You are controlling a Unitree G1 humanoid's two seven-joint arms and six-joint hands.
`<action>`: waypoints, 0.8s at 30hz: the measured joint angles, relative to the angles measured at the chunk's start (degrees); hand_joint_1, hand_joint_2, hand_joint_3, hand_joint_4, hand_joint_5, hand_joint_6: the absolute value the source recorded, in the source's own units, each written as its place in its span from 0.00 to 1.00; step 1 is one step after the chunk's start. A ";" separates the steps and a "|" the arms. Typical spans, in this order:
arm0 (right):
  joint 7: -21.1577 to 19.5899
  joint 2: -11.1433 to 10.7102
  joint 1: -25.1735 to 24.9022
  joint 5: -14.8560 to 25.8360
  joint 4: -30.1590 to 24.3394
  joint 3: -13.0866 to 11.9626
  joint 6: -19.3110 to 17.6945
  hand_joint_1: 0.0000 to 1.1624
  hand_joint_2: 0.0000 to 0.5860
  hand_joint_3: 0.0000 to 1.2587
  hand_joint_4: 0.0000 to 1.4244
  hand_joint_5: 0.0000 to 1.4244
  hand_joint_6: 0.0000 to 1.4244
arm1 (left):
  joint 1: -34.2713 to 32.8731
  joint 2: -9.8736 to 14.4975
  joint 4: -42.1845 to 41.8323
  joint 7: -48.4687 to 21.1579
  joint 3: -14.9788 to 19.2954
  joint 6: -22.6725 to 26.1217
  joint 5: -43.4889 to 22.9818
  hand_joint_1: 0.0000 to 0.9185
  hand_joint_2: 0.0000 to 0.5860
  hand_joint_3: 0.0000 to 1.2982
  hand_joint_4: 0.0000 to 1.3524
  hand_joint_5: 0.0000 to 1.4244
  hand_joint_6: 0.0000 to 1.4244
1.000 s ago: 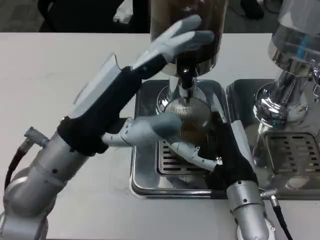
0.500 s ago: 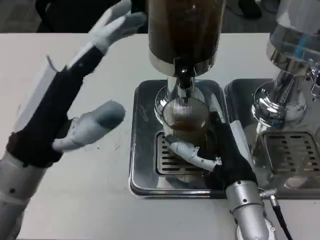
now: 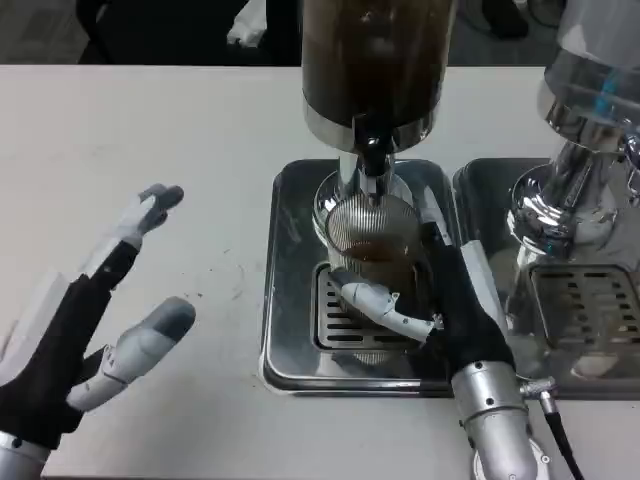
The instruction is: Grasp the cup under the faucet to collect the drink, then remove the cup.
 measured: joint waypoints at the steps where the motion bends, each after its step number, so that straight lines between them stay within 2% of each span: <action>1: -0.06 0.05 0.00 0.00 0.09 0.00 -0.01 0.68 0.32 0.00 0.00 0.00 0.11 | -0.02 0.03 0.54 0.63 -0.07 -0.36 0.73 0.00 0.25 0.07 0.00 0.06 0.01; 8: -0.78 0.76 -0.43 0.01 1.41 -0.10 -0.98 0.68 0.32 0.00 0.00 0.02 0.13 | 0.24 1.05 6.55 4.12 -2.39 -1.25 7.16 0.00 0.26 0.08 0.00 0.06 0.01; 15: -0.74 1.18 -1.93 0.74 4.23 -0.72 -2.65 0.70 0.32 0.00 0.00 0.04 0.15 | 0.21 1.22 10.30 6.02 -4.67 -1.63 8.37 0.00 0.28 0.09 0.00 0.06 0.00; 24: -0.76 1.40 -2.38 0.87 5.48 -0.82 -3.85 0.80 0.32 0.00 0.12 0.15 0.23 | 0.15 1.42 11.02 7.39 -5.01 -1.98 8.05 0.00 0.27 0.10 0.00 0.06 0.00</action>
